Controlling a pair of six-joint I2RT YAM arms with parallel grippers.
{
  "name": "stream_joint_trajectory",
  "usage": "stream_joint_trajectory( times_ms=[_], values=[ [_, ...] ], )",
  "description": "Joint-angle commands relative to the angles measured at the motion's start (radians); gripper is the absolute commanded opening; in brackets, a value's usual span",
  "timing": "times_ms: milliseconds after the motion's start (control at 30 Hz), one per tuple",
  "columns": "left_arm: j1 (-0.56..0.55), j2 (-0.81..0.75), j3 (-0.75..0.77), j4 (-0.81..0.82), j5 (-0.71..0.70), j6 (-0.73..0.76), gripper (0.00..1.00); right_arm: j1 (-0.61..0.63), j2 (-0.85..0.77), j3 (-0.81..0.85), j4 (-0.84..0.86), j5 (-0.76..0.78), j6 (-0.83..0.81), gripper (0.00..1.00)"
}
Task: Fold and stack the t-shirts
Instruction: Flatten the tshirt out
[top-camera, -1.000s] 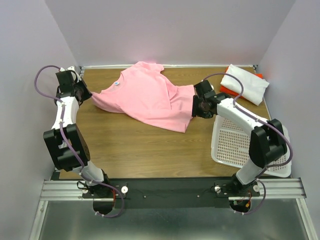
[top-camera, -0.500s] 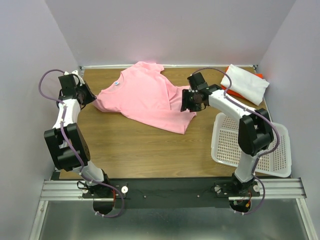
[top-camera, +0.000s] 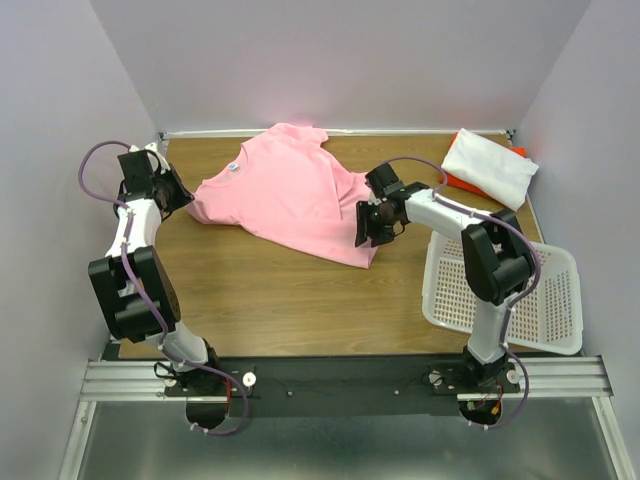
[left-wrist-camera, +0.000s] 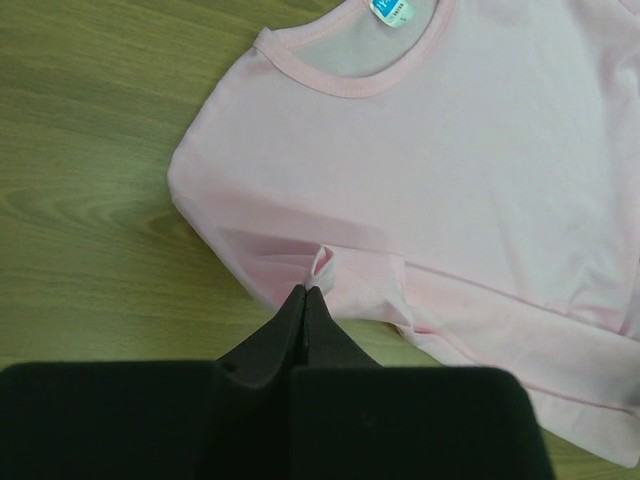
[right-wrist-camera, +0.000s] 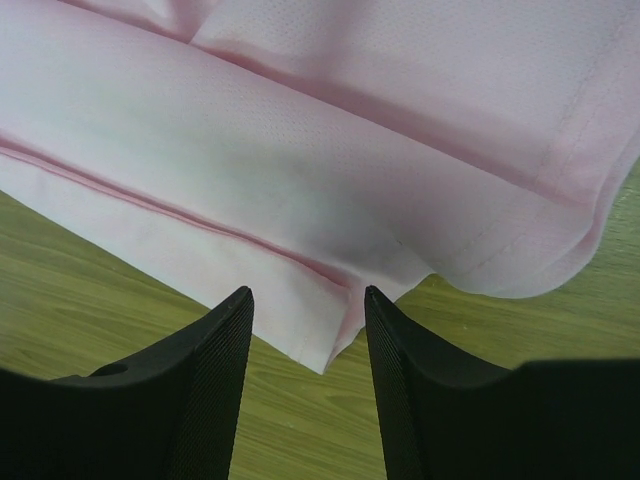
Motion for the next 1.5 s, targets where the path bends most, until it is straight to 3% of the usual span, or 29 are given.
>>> stream_joint_trajectory(
  times_ms=[0,633,933,1100,1467],
  values=[
    [-0.003,0.001,-0.01,0.014,0.02,0.007,0.0,0.016,0.019,-0.019,0.02,-0.027,0.001,0.55],
    [-0.005,0.021,0.003,0.013,0.026,0.009,0.0,0.032,0.025,-0.043,0.022,-0.019,-0.001,0.49],
    [-0.008,0.013,-0.003,0.011,0.019,0.012,0.0,0.033,0.028,-0.03,0.02,-0.027,-0.007,0.31],
    [-0.008,0.013,-0.007,0.011,0.017,0.013,0.0,0.033,0.009,-0.033,0.017,-0.019,0.006,0.02],
    [-0.054,0.004,0.016,0.024,-0.02,-0.043,0.0,0.022,-0.102,0.094,-0.009,0.082,0.019,0.0]
  ],
)
